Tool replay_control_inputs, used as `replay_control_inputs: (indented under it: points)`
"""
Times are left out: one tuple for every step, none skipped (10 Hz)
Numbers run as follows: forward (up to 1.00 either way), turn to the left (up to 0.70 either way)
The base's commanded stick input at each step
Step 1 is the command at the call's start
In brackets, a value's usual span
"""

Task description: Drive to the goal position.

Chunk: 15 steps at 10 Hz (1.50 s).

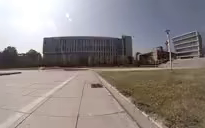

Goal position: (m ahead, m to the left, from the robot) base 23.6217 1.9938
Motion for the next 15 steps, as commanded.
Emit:
replay_control_inputs:
  points:
    - [0.04,0.0]
    - [0.04,0.0]
    - [0.04,0.0]
    - [0.04,0.0]
    - [0.04,0.0]
    - [0.04,0.0]
    - [0.04,0.0]
    - [0.04,0.0]
    - [0.04,0.0]
    - [0.04,0.0]
    - [0.04,0.0]
    - [0.04,0.0]
    - [0.04,0.0]
    - [0.04,0.0]
    - [0.04,0.0]
